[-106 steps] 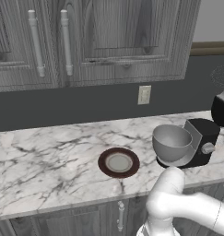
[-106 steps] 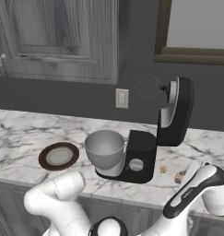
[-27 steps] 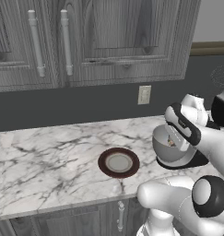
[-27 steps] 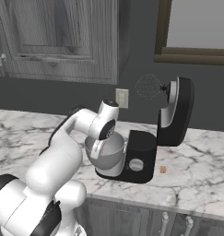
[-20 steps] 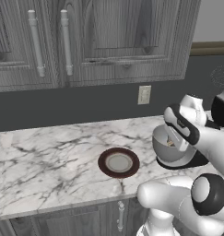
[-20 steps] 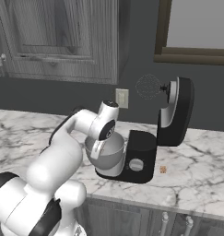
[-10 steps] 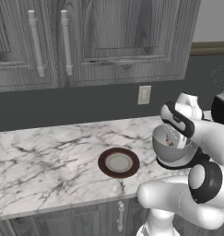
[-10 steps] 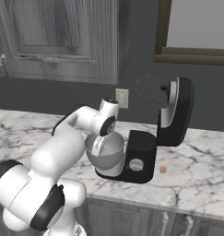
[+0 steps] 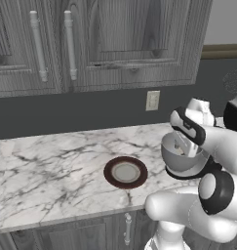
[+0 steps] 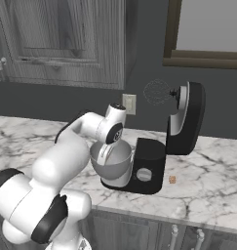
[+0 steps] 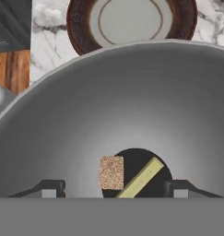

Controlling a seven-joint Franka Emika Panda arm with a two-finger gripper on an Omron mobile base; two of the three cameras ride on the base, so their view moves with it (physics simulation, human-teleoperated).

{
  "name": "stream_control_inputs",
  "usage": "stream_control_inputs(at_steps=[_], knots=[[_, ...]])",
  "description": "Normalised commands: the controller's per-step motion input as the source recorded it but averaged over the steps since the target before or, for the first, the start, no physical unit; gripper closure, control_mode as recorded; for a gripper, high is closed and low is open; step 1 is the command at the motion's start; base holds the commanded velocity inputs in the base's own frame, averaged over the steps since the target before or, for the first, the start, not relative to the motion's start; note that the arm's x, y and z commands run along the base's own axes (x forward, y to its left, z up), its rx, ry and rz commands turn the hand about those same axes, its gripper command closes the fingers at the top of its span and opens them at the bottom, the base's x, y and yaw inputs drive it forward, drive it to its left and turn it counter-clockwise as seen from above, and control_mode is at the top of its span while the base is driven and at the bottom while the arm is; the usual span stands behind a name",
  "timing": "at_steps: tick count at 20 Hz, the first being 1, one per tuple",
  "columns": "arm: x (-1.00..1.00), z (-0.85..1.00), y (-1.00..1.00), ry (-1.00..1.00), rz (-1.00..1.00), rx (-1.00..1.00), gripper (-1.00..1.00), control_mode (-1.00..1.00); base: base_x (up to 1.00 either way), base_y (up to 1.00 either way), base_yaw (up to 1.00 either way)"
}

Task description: Add butter and sugar cubes to the stand mixer bowl and then turn on the stand mixer to begin making frosting.

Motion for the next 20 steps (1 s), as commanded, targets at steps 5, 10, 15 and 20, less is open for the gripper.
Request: stream_control_inputs(at_steps=[5, 10, 15, 20], knots=[[-0.33, 0.23, 0.03, -0.08, -0.01, 0.0, -1.0, -1.0, 0.0, 0.0, 0.0], [-0.39, 0.5, 0.14, -0.08, -0.07, 0.0, -1.0, -1.0, 0.0, 0.0, 0.0], [-0.59, 0.39, 0.01, -0.05, -0.08, 0.0, -1.0, -1.0, 0.0, 0.0, 0.0], [-0.78, 0.26, -0.13, -0.01, -0.1, 0.02, -1.0, -1.0, 0.0, 0.0, 0.0]])
